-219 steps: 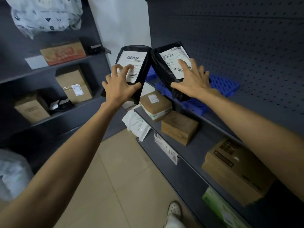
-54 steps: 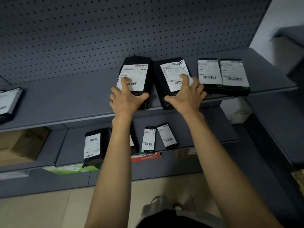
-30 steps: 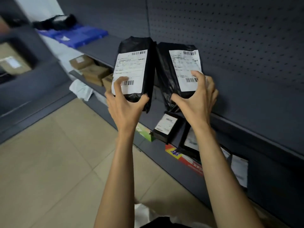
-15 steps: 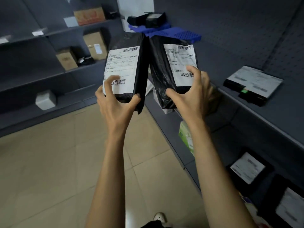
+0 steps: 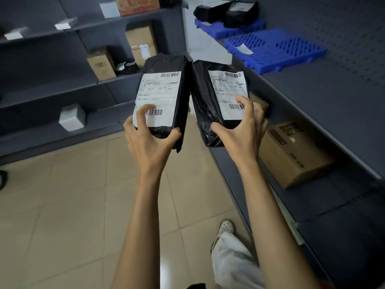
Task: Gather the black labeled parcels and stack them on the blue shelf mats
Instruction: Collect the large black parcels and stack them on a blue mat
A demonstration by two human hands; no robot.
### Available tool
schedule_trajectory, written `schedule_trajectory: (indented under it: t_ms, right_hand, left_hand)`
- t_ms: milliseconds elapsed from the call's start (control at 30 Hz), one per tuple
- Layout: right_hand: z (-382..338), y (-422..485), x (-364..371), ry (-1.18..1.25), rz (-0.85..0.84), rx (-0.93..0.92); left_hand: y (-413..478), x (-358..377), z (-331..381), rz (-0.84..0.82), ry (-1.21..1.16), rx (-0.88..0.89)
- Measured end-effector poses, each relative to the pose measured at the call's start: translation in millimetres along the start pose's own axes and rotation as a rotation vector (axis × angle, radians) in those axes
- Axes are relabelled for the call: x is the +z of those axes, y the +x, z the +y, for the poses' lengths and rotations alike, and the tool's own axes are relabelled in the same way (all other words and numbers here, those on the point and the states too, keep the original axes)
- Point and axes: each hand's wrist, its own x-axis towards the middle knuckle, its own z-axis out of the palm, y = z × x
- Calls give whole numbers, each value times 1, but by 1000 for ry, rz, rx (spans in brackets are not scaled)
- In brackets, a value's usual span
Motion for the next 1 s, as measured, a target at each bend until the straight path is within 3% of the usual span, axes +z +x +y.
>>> schedule_trajectory:
  t_ms: [333,600,833,1000]
  right_hand:
    - [-1,241,96,12,26,-35]
    - [8,362,180,17,22,-3]
    - [1,472,262,-26,110,41]
    - [-11,552,301,-74,260,94]
  left_hand:
    - [211,148,13,18,-14,8]
    - [341,228,-12,-25,-36,-39]
    - [477,301,-37,-110,-51,38]
    - [572,356,-31,-203,-80,144]
